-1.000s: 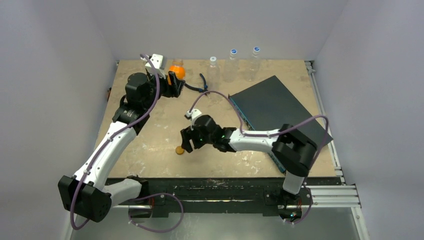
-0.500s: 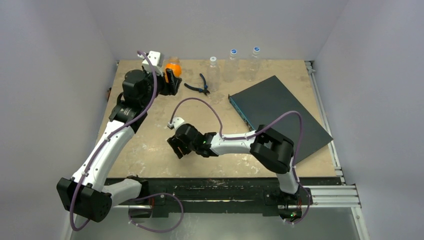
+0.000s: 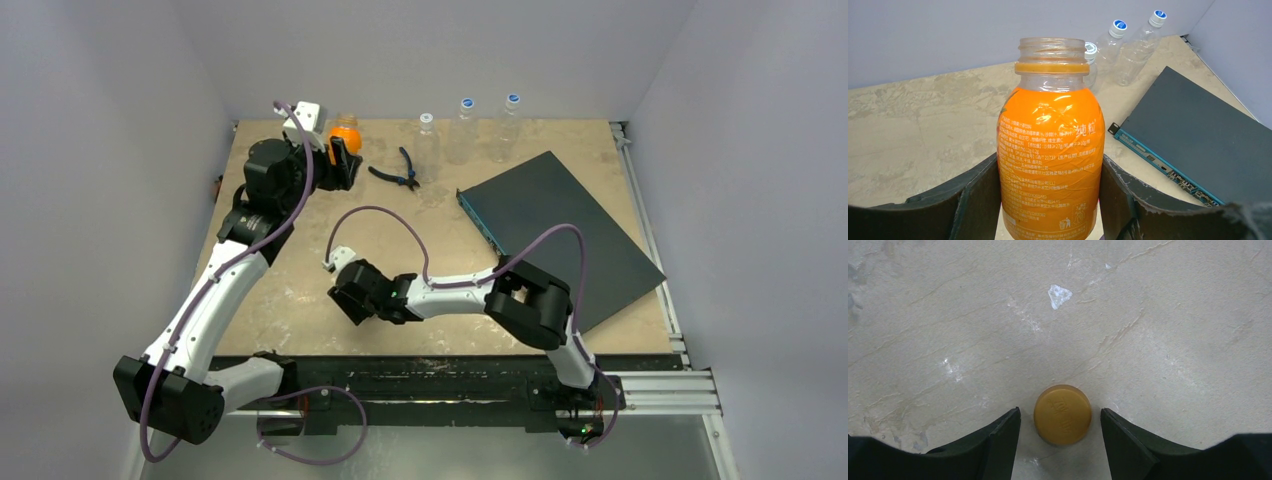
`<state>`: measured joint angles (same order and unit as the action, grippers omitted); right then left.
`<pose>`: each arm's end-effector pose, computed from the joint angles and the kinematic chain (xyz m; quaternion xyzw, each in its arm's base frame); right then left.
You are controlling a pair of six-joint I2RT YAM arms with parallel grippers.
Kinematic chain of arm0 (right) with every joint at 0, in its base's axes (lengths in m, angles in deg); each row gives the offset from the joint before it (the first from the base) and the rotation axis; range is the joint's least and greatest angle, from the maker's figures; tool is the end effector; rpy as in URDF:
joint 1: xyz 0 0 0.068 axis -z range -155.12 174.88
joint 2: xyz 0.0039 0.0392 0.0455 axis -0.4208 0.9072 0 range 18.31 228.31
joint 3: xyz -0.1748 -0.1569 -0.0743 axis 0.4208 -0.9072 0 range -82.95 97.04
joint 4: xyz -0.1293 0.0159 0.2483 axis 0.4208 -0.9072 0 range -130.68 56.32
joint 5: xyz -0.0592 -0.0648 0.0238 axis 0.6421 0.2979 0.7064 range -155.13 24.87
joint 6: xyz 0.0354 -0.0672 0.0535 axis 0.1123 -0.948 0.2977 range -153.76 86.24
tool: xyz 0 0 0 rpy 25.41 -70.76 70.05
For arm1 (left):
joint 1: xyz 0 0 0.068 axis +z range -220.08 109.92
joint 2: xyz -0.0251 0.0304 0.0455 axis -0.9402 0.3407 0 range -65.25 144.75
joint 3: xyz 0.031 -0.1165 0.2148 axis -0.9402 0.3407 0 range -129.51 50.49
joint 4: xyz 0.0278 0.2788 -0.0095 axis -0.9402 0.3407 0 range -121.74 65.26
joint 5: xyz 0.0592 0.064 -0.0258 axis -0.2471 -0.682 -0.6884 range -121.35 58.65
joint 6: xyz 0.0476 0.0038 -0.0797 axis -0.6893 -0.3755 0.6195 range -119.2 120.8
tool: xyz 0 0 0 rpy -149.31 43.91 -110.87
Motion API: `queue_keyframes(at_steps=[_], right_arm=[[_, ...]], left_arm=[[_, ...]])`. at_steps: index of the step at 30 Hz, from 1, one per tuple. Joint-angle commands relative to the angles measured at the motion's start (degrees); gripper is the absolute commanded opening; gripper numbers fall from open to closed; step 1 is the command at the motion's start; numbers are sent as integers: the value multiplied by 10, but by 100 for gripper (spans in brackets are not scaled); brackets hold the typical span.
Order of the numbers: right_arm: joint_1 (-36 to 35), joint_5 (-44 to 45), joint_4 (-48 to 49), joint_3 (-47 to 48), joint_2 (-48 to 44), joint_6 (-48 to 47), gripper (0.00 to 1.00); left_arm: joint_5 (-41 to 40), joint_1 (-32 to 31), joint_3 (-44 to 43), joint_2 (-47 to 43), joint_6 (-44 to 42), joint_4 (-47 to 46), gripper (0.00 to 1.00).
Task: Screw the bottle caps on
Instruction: Screw the bottle cap onto the plastic bottle.
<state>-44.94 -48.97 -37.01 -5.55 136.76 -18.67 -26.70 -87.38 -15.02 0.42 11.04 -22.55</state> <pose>0.1881 0.4448 0.0847 -0.3711 0.8355 0.1635 0.3707 0.3256 -0.1083 0.3627 0.0731 0.7587 -0.1839 0.6206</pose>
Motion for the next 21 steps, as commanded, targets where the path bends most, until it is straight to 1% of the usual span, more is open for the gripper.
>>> queue_keyframes(at_steps=[1, 8, 9, 11, 13, 16, 18, 21], right_arm=[[-11, 36, -10, 37, 5, -15, 63], [-13, 49, -26, 44, 11, -9, 55], [-14, 51, -29, 44, 11, -2, 53], [-13, 37, -27, 41, 8, 5, 45], [-9, 42, -26, 30, -5, 7, 36], [16, 27, -22, -11, -49, 18, 28], [45, 8, -13, -49, -98, 28, 26], [99, -36, -12, -99, -174, 42, 25]], left_arm=[[4, 5, -25, 1, -6, -9, 30], [8, 5, -19, 2, -4, -8, 30], [9, 5, -19, 3, -4, -8, 30], [12, 6, -18, 5, -5, -7, 30], [21, 6, -18, 9, -9, -6, 30], [40, 6, -19, 18, -17, -6, 30], [65, 6, -20, 30, -23, -4, 30], [125, 6, -24, 51, -37, -2, 30]])
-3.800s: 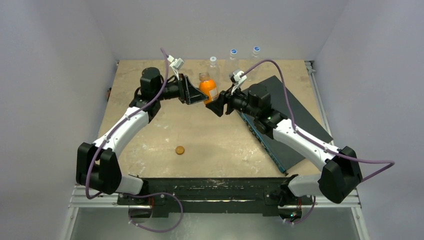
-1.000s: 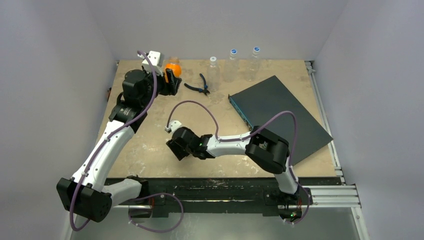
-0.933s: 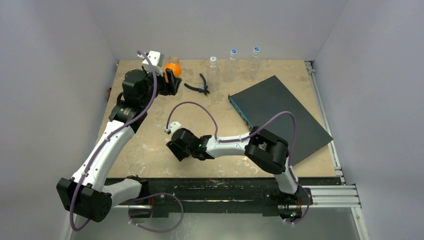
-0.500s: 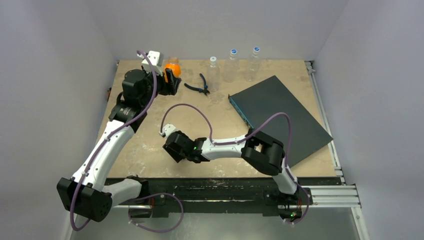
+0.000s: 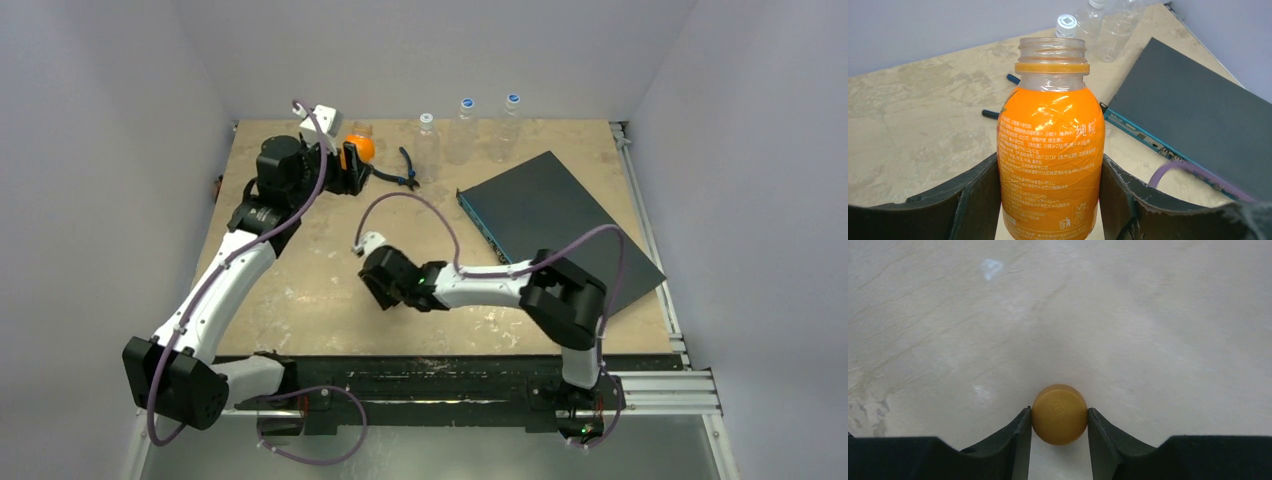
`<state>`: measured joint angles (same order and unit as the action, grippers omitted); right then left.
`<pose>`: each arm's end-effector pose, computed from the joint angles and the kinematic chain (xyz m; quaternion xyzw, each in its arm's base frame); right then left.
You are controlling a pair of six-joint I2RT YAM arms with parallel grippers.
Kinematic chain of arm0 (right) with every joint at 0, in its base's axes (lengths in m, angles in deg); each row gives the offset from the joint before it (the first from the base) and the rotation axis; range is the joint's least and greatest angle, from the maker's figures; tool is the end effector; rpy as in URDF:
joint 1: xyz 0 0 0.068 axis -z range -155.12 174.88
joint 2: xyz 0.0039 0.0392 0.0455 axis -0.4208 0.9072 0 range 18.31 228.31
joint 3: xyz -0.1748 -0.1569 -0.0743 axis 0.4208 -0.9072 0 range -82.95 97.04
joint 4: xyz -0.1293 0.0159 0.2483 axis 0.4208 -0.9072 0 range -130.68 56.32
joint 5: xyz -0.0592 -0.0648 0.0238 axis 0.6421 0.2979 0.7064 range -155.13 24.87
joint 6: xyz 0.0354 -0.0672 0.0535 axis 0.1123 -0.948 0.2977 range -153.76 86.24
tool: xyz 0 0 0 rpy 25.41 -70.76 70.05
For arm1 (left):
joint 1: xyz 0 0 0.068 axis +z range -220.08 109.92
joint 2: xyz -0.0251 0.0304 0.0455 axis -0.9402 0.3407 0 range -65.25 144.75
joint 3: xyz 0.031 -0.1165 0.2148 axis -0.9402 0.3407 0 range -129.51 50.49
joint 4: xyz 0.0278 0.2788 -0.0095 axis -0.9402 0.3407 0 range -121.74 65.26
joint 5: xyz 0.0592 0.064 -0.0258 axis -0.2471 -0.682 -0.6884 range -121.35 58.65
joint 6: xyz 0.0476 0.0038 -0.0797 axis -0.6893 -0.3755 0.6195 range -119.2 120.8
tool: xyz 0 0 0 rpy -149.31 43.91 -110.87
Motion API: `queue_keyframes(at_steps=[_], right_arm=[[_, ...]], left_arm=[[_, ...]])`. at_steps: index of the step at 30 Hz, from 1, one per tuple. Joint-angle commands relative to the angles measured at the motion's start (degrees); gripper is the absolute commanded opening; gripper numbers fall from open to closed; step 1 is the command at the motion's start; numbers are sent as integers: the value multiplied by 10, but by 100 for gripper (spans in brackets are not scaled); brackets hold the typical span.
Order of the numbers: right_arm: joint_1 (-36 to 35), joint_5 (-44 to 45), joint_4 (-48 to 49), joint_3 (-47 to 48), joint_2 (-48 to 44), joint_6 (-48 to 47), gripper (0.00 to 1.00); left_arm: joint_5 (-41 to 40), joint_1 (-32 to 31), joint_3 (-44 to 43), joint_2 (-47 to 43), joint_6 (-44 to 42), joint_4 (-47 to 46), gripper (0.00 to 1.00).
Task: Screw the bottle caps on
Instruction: Screw the bottle cap onto the plastic bottle.
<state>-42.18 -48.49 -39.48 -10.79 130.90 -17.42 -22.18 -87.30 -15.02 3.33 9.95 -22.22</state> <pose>0.2006 0.4127 0.0943 -0.3445 0.8528 0.1451 0.3647 0.3346 -0.1175 0.3453 0.1046 0.7725 -0.2029 0.5926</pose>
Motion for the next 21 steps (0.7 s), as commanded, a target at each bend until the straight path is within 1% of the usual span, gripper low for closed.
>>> queue_keyframes(at_steps=[1, 4, 7, 8, 12, 14, 18, 20, 21], right_arm=[[92, -59, 11, -59, -149, 32, 25], [155, -123, -6, -86, -218, 40, 25], [236, -178, -31, -96, -274, 51, 25], [273, -202, -41, -95, -287, 54, 24], [360, -311, -61, -74, -324, 64, 24], [399, -379, -60, -67, -338, 73, 24], [467, -525, -34, -56, -354, 99, 24], [485, -605, 5, -62, -357, 127, 24], [489, -654, 45, -67, -358, 153, 24]], left_arm=[[104, 5, -24, 29, -33, -6, 30], [172, 5, -20, 47, -65, -4, 29], [237, 4, -7, 59, -107, -12, 29], [254, 4, 0, 60, -114, -25, 28], [319, 3, 50, 48, -127, -105, 26], [335, 0, 66, 39, -146, -121, 26], [350, -18, 90, 18, -196, -111, 26], [348, -35, 105, 4, -213, -114, 25], [346, -46, 113, -1, -220, -115, 25]])
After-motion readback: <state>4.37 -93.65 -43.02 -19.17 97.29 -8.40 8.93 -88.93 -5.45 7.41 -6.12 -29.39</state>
